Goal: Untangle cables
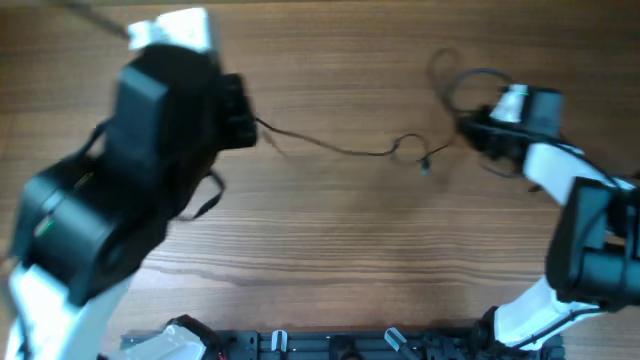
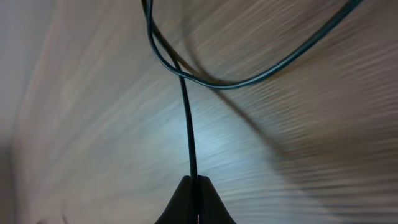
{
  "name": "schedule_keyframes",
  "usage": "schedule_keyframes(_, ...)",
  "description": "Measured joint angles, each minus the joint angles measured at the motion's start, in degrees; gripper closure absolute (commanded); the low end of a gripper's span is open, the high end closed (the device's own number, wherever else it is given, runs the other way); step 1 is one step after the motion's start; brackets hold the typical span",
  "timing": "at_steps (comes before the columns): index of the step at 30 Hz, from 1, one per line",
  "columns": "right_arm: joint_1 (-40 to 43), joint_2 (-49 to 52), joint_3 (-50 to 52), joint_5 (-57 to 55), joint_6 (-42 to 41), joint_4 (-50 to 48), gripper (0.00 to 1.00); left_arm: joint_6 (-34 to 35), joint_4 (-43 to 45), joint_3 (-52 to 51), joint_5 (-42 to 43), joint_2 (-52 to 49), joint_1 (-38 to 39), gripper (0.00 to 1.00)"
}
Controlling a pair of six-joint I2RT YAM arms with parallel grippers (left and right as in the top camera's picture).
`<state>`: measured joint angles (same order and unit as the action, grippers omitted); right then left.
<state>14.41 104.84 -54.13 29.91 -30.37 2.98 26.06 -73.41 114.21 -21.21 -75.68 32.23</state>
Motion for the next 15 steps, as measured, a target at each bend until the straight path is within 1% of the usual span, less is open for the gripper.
schedule_keyframes(2, 6.3, -1.5, 0.0, 1.4, 1.3, 0.1, 0.96, 1.5, -0.2, 0.0, -4.1, 2.9, 0.0, 0.96)
schedule_keyframes(5, 11.3, -2.9, 0.0, 1.0, 2.1, 0.2, 0.96, 5.5, -2.7, 0.0, -11.4, 4.8, 0.0, 0.96)
schedule_keyframes(7, 14.5, -3.2, 0.0, -0.3, 2.2, 1.3, 0.96, 9.8, -6.4, 0.0, -17.4, 5.0, 0.0, 0.96)
schedule_keyframes(9, 17.9, -3.2, 0.0, -1.3, 2.2, 2.6, 0.95, 17.0, -11.9, 0.0, -24.3, 5.1, 0.0, 0.96)
schedule_keyframes(10, 19.1, -3.2, 0.0, -1.2, 2.2, 2.5, 0.95, 20.0, -13.4, 0.0, -26.3, 5.2, 0.0, 0.96)
schedule_keyframes(13, 19.3, -3.2, 0.0, 2.3, 2.2, -0.5, 0.95, 25.6, -14.5, 0.0, -28.0, 5.4, 0.0, 0.96)
schedule_keyframes(15, 17.4, -3.2, 0.1, 6.3, 2.5, -4.7, 0.95, 27.7, -14.6, 0.0, -27.7, 5.1, 0.0, 0.96)
